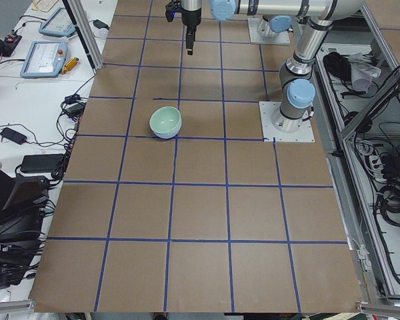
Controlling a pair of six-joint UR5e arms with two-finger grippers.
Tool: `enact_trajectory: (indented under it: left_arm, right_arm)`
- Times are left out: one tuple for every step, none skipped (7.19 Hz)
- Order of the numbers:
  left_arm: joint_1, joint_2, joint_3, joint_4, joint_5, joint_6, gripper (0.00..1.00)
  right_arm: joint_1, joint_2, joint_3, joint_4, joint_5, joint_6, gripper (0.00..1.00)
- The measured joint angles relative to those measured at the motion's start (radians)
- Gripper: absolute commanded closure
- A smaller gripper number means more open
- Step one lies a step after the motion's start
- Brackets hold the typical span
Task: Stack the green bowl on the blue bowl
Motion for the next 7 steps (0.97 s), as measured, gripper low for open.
enact_trajectory:
  left_arm:
    - [0.003,0.001,0.002,-0.008,-0.001,0.004,0.0]
    - [0.005,0.001,0.003,-0.01,-0.003,0.008,0.0]
    - [0.006,0.0,0.003,-0.011,-0.005,0.009,0.0]
    - [0.006,0.001,0.003,-0.012,-0.005,0.009,0.0]
    - [0.006,0.001,0.003,-0.013,-0.006,0.009,0.0]
    - [0.006,0.001,0.004,-0.013,-0.005,0.009,0.0]
    - [0.005,0.001,0.004,-0.013,-0.004,0.009,0.0]
  right_arm:
    - [0.0,0.0,0.0,0.0,0.0,0.0,0.0]
    - [0.0,0.0,0.0,0.0,0.0,0.0,0.0]
    - [0.0,0.0,0.0,0.0,0.0,0.0,0.0]
    - [0.0,0.0,0.0,0.0,0.0,0.0,0.0]
    - [0.0,0.0,0.0,0.0,0.0,0.0,0.0]
    - [0.0,0.0,0.0,0.0,0.0,0.0,0.0]
    - [-0.001,0.0,0.0,0.0,0.0,0.0,0.0]
